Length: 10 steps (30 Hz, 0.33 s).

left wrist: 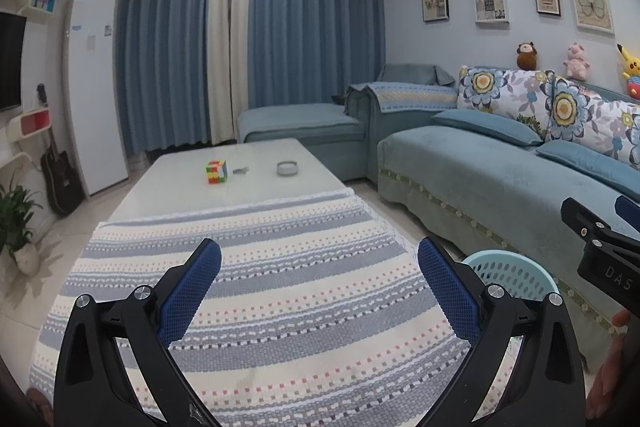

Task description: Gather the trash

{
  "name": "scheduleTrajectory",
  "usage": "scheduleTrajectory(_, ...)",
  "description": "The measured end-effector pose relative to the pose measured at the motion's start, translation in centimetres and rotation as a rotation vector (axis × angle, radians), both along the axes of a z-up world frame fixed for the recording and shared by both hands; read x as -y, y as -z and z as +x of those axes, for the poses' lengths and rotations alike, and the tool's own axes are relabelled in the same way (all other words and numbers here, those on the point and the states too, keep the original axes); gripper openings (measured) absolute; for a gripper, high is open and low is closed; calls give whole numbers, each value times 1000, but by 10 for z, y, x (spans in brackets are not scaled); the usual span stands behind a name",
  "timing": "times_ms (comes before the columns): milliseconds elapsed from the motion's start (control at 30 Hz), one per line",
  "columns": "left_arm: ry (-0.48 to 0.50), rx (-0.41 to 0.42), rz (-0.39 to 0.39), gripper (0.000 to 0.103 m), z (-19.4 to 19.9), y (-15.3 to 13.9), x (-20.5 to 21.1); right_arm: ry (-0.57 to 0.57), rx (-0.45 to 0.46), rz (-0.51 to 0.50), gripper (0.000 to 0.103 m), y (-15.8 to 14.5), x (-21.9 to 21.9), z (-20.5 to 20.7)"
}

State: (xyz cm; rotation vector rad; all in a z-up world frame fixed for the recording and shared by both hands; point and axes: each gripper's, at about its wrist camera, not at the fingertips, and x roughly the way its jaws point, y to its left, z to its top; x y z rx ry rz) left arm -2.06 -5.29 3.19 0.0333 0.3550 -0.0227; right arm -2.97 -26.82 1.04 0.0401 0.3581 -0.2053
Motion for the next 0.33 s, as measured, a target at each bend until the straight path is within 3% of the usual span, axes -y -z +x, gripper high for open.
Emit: scheduleTrajectory(333,-2,-56,-38,96,8,3,-7,0,-1,-2,95,2,-3,0)
